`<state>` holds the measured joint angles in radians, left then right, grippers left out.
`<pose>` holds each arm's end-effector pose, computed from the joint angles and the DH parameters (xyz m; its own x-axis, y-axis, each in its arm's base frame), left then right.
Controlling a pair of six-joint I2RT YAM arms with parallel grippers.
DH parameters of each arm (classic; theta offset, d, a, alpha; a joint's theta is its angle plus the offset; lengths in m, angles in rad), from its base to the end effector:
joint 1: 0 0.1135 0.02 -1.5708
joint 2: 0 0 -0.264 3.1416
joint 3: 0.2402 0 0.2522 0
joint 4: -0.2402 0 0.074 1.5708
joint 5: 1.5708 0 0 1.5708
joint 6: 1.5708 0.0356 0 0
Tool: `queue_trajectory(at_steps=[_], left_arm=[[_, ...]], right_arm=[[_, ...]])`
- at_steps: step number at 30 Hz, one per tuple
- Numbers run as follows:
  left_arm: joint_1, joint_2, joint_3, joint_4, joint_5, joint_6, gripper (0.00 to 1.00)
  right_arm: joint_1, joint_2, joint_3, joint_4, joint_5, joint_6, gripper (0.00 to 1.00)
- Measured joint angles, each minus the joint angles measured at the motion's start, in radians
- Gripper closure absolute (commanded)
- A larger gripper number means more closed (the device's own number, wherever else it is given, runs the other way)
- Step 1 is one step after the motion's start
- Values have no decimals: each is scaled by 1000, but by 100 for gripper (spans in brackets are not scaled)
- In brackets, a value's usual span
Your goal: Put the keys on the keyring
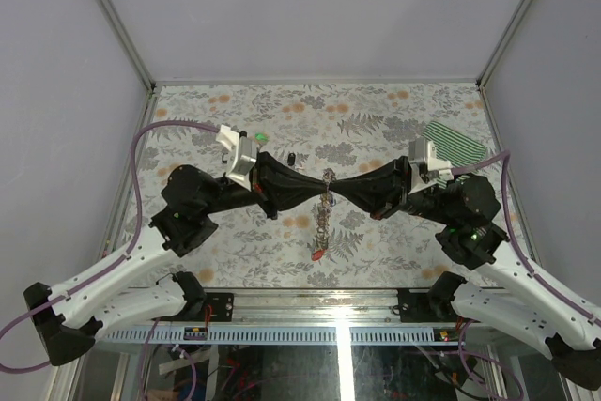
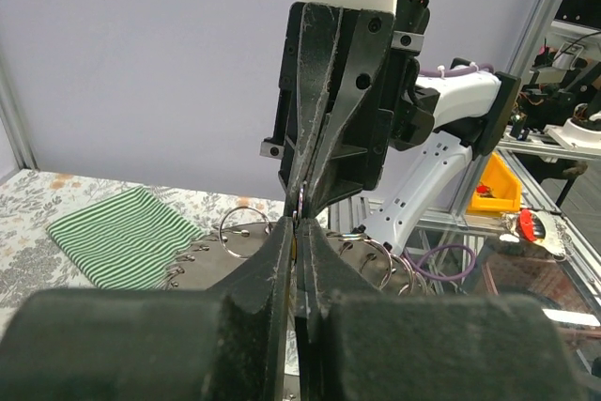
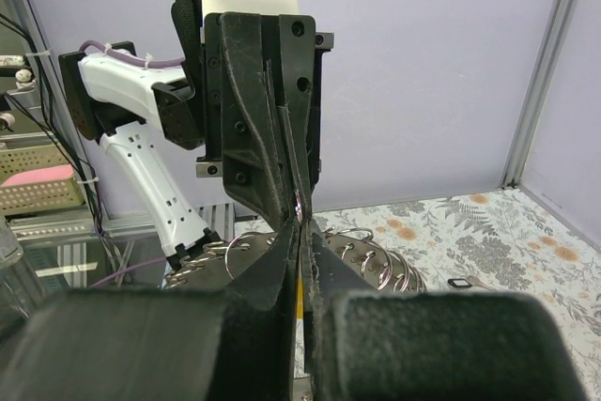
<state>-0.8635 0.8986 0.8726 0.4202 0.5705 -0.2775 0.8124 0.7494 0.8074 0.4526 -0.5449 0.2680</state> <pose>0.1141 -0.1630 0.4136 -0.0240 -0.3268 -0.9448 0.9952 0.0814 -0.0534 0.0959 0.1281 0.4185 0.0774 0.4109 -0.9084 -0.9876 0.1567 -0.0132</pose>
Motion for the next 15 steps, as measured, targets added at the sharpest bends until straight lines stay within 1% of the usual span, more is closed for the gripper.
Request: queue_trajectory(at_steps=[3,9,12,15], left_arm=[[0,0,23,-50,6,21,100],[-4,1,129,-300,13,120,100],[-4,3,187,-429,14,180,100],[-4,24,256,-556,16,239,100]], right_arm=[[0,-11,0,-24,-5,-15,87],[0,-54,51,-163,-13,-98,73],[0,-87,86,-226,10,-141,69],[0,-98,148,-318,22,-187,69]])
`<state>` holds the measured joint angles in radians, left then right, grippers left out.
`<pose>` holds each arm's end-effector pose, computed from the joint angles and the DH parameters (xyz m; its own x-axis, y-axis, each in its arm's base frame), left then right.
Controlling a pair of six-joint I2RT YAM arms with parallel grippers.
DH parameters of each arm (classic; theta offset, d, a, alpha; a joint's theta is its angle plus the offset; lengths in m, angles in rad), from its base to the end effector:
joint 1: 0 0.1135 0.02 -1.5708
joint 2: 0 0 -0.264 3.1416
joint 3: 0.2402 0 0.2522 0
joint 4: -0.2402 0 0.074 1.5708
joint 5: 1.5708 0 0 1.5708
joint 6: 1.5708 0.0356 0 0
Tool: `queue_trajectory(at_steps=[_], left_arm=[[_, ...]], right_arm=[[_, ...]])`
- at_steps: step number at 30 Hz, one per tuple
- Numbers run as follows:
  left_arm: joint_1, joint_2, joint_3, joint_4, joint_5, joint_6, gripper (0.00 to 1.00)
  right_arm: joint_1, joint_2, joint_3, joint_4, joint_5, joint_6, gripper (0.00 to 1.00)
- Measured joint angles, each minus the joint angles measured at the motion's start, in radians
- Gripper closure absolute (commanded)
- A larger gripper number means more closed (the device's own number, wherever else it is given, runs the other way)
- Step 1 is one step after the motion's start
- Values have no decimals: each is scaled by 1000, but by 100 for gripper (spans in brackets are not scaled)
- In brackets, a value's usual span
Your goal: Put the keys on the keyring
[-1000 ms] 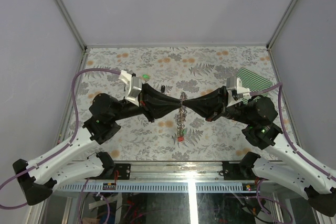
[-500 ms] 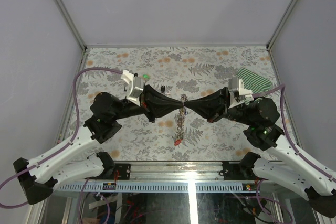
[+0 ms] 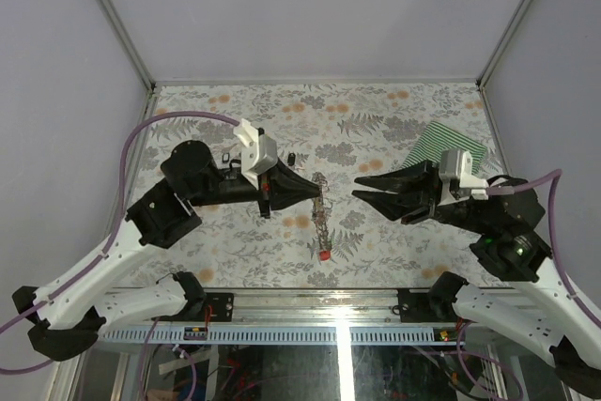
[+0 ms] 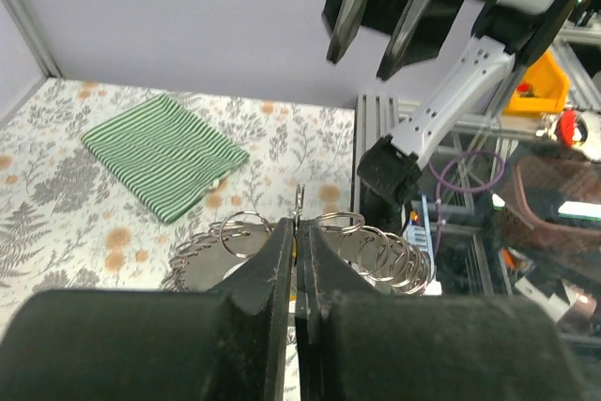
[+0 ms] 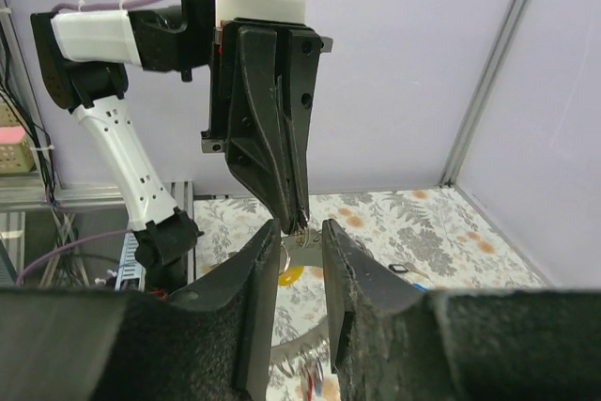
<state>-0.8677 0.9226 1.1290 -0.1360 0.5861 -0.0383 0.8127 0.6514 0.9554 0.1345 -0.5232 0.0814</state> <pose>0.1088 -0.1588 0.4402 0.0075 -0.0581 -0.9983 0.9933 0.1156 0.0007 0.0701 0.0999 0.4486 0.2145 0.3290 -0.9196 -0.9607 0.2411 -0.1378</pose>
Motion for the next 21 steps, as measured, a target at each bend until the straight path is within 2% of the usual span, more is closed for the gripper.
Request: queue_trajectory(at_steps=[6,12,21], left_arm=[[0,91,163,-272,5,132,100],[0,164,272,-502,9,236,100],[0,193,328,-674,5,318,100]], right_arm=[[0,53,152,-223,-15,-84,71],[0,135,180,-365,-89,-124,71],[0,220,171,-383,-183,-122,72]])
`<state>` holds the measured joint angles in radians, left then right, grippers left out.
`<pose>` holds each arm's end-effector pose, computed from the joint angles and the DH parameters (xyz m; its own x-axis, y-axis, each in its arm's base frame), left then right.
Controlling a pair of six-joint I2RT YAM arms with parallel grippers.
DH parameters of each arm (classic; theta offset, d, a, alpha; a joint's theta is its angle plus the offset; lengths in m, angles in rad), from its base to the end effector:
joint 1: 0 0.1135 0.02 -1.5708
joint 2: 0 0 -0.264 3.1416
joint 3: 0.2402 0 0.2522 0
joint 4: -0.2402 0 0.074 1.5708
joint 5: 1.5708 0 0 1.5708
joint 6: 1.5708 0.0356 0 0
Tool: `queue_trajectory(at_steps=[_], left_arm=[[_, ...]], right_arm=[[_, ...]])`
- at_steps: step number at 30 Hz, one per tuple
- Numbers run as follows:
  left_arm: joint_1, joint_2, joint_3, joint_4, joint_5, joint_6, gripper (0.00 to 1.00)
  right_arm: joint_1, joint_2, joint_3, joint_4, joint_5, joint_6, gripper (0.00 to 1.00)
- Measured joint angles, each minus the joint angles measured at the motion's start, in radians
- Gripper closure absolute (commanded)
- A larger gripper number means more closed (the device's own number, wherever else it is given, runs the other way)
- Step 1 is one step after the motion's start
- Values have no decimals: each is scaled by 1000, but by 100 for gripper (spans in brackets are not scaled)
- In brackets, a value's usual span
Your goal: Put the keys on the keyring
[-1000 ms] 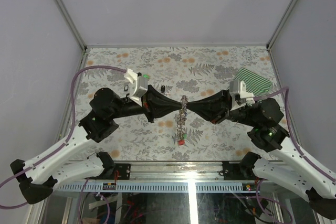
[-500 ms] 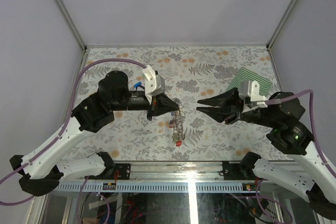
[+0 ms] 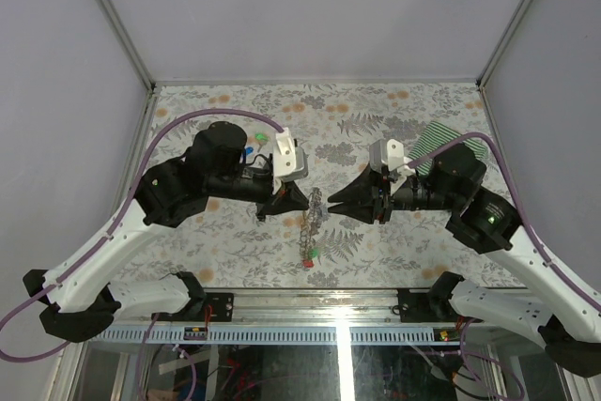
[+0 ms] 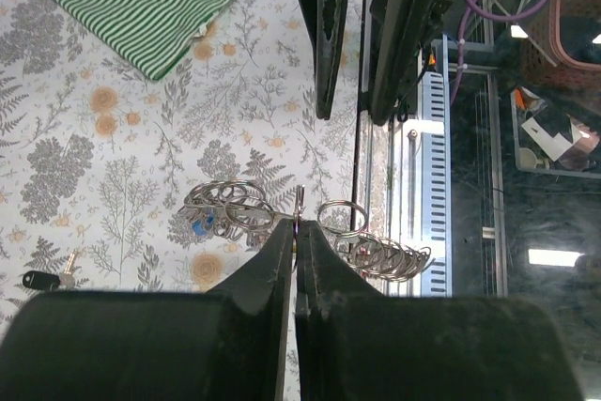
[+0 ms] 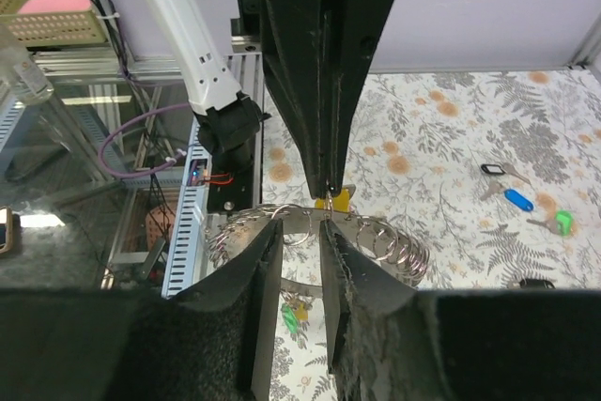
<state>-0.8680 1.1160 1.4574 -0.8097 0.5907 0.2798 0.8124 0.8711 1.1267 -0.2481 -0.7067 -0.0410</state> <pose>0.1188 -0.1709 0.4425 -0.0167 0.3745 -0.9271 0.9984 0.0564 0.0048 0.1021 0.1414 0.4362 0.0461 0.0033 -0.9989 -0.9976 0.0519 -0.0458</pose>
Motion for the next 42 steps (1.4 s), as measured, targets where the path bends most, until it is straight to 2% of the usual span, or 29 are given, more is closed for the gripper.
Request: queue_trajectory(at_steps=[10,32,38,42], left_arm=[[0,2,5,-41,-4,28,100],[0,22,18,-62,-14,34,100],[0,23,21,-62,-14,34,100],[0,27,27,-64,-14,34,100]], right_arm=[[0,63,-15,80,-60,25,72],[0,159,-19,84,-92,14,75],[0,165,-19,73,-92,6,86],[0,165,-19,74,-91,3,99]])
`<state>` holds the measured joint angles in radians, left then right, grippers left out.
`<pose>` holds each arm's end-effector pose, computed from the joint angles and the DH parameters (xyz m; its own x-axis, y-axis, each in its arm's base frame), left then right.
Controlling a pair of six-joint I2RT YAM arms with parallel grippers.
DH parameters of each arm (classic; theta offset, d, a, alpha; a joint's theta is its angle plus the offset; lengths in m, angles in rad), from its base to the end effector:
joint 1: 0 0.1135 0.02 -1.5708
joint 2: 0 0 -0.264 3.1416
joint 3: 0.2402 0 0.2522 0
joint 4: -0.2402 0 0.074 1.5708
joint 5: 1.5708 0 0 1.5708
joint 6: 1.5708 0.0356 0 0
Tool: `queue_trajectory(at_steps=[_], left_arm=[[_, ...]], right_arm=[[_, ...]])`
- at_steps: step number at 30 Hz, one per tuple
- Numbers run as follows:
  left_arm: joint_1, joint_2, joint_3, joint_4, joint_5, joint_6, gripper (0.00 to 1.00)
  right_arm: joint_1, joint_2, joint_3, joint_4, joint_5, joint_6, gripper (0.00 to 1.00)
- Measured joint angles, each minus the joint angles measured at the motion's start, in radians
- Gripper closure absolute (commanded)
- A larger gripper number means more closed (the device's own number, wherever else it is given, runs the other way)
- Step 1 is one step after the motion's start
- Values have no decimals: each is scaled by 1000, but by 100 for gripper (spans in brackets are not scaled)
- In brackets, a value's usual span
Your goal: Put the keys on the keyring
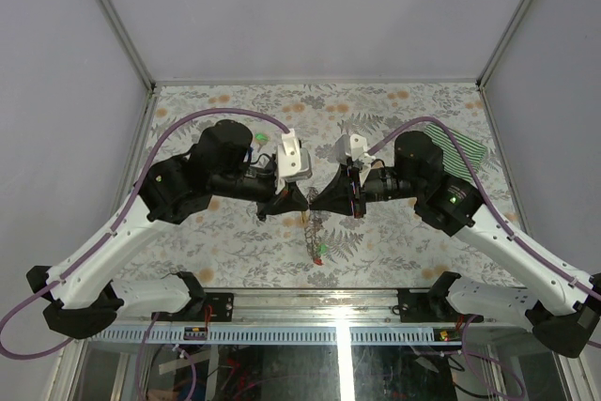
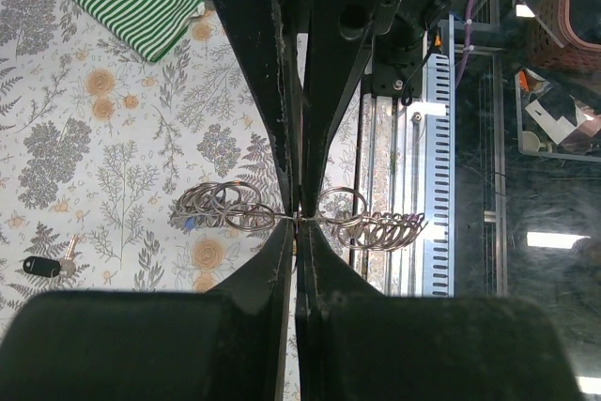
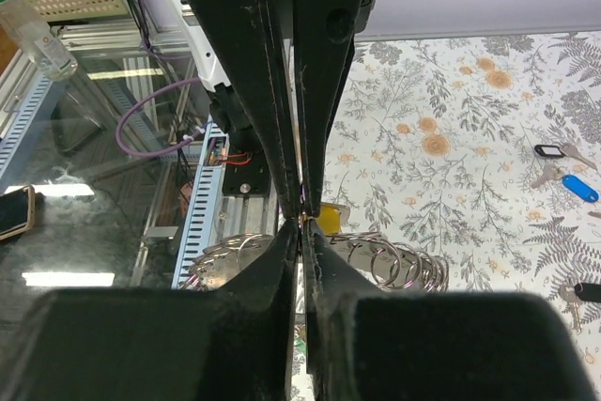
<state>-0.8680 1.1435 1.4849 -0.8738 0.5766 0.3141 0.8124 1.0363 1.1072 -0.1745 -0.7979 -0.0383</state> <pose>0.1214 -0.1734 0.4396 -0.0206 0.4250 -0.9049 0.9985 0.0548 0.0030 0.1355 0.1801 0.4077 -0.0329 -0.0736 -0.9967 -0.9986 -0.0395 0.0359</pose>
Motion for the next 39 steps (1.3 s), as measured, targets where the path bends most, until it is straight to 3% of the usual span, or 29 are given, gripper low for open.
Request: queue_trajectory(at_steps=[4,8,12,19,25,39], left_arm=[[0,2,5,-3,0,0,99],[0,-3,5,1,-2,-2,84],[0,-53,-34,74,-1,-13,77],[0,-225,-190,292,5,-57,74],[0,-283,-303,445,35,-102,70],[0,-268,-331,531,90,-119,71]], right_arm=[[0,0,0,3,-5,0,100],[0,-3,-2,11,-6,6,100],[0,-33,-27,31,-6,31,100],[0,-88,-39,53,-10,64,100],[0,-122,-39,96,-17,95,100],[0,-125,-39,143,-32,134,100]])
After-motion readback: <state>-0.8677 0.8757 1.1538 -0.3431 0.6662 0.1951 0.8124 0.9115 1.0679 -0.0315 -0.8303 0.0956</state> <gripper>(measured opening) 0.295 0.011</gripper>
